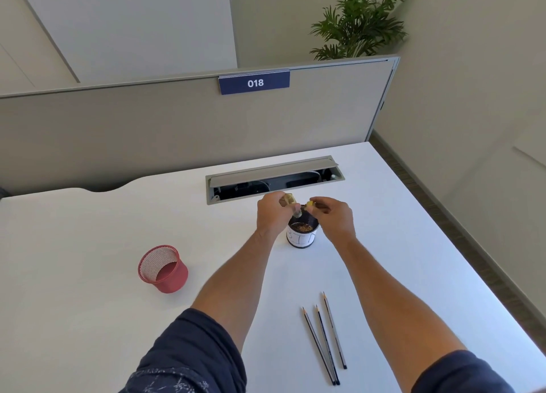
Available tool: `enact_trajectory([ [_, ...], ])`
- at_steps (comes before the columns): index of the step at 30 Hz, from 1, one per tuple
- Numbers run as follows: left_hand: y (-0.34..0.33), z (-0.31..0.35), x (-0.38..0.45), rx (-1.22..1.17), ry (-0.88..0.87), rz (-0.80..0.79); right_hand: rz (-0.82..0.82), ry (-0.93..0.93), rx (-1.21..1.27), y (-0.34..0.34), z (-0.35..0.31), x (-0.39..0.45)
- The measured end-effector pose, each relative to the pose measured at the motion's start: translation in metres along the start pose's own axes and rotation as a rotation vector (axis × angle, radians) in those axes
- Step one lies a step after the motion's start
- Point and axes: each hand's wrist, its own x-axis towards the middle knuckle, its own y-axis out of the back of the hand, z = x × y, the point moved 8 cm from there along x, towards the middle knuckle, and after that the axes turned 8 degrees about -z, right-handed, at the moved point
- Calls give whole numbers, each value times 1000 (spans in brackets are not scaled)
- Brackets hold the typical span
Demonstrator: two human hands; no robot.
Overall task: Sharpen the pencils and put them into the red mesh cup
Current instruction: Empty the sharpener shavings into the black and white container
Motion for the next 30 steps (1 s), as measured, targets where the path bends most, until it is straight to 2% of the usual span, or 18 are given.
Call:
enact_trajectory([
  [3, 2, 1, -1, 19, -7, 5, -51, -12, -6, -6, 1, -1],
  [5, 0, 2, -2, 0, -10, -5, 8, -19, 13, -2, 2, -3],
  [8, 0, 3, -4, 15, 0, -4, -25, 2, -7, -7, -2, -3],
  [14, 4, 2, -7, 20, -4, 9, 10, -21, -2, -7, 2, -4],
  [16, 5, 5, -9, 6, -9, 17, 72, -25, 40, -4, 2, -6],
  [21, 9, 8, -13, -6, -25, 57, 73, 11, 99, -7, 2, -6],
  [24, 11, 6, -13, 0, -18, 54, 7, -10, 128, -13, 8, -5],
  [27, 13, 5, -17, -26, -12, 48, 95, -64, 244, -6, 19, -8],
  [30, 16, 2, -21, -76, 7, 61, 60, -82, 347, -11, 26, -15],
])
